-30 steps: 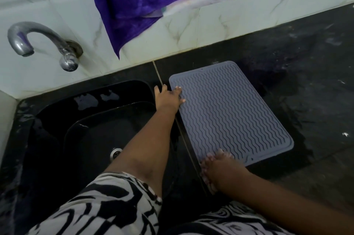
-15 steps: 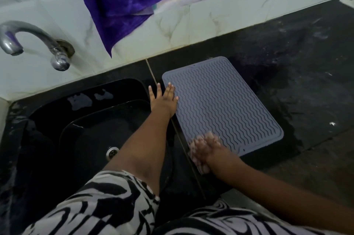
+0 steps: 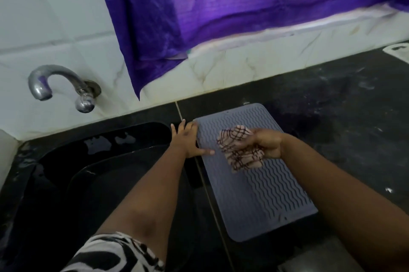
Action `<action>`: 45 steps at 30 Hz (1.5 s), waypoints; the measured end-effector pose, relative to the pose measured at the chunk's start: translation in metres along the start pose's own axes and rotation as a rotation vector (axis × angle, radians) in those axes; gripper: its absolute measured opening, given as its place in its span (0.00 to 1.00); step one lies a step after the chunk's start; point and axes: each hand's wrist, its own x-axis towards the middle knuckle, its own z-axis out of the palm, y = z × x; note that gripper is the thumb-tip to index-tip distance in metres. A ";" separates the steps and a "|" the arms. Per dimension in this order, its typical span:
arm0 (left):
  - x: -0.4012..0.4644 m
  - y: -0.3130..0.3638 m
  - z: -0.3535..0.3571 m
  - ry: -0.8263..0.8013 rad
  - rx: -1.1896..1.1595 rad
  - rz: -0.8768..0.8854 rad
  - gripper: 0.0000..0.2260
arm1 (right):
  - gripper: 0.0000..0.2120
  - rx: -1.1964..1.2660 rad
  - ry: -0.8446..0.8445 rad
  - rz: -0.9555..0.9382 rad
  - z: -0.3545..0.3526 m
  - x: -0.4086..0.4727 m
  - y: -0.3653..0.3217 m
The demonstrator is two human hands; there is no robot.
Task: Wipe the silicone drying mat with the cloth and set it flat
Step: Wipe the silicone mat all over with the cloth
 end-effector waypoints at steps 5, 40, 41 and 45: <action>0.031 0.006 -0.020 -0.182 0.216 -0.021 0.71 | 0.16 -0.535 0.372 -0.286 0.009 0.078 -0.067; 0.049 0.018 -0.006 -0.304 0.267 -0.225 0.76 | 0.35 -1.639 0.129 -0.045 0.039 0.132 -0.007; 0.049 0.018 -0.007 -0.309 0.269 -0.224 0.75 | 0.35 -1.697 0.080 0.018 0.043 0.117 0.000; 0.048 0.018 -0.012 -0.347 0.271 -0.212 0.76 | 0.28 -1.628 -0.141 0.091 0.048 0.047 0.023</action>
